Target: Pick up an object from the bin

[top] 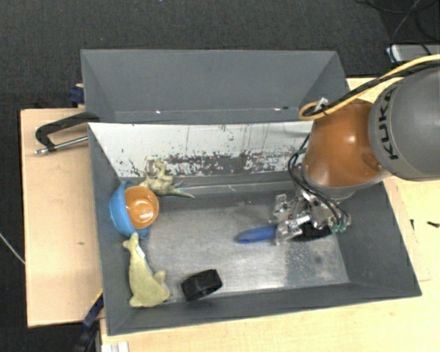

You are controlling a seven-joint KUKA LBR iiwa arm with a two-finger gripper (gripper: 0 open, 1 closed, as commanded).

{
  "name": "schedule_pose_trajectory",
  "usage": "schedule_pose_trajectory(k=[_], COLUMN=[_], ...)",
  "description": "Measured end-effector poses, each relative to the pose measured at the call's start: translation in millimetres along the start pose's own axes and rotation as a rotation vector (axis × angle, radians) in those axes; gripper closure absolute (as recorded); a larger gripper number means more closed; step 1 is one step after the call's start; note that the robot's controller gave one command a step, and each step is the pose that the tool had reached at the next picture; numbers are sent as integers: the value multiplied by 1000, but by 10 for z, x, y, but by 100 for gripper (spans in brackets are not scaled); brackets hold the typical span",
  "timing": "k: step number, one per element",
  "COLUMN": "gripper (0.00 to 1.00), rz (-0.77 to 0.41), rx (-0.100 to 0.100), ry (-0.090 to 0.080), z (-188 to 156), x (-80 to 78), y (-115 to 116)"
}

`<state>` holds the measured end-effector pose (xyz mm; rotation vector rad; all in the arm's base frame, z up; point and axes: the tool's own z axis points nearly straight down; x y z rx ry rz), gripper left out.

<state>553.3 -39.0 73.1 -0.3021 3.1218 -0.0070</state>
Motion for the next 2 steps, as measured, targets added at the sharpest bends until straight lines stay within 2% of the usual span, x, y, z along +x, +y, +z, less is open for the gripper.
schedule_pose_trajectory(k=[1,2], gripper=[100,100], rz=[39,24], rx=[-1,-6], ry=[-10,8], z=[-1803,-1445], x=[-32,19], y=[-156,-415])
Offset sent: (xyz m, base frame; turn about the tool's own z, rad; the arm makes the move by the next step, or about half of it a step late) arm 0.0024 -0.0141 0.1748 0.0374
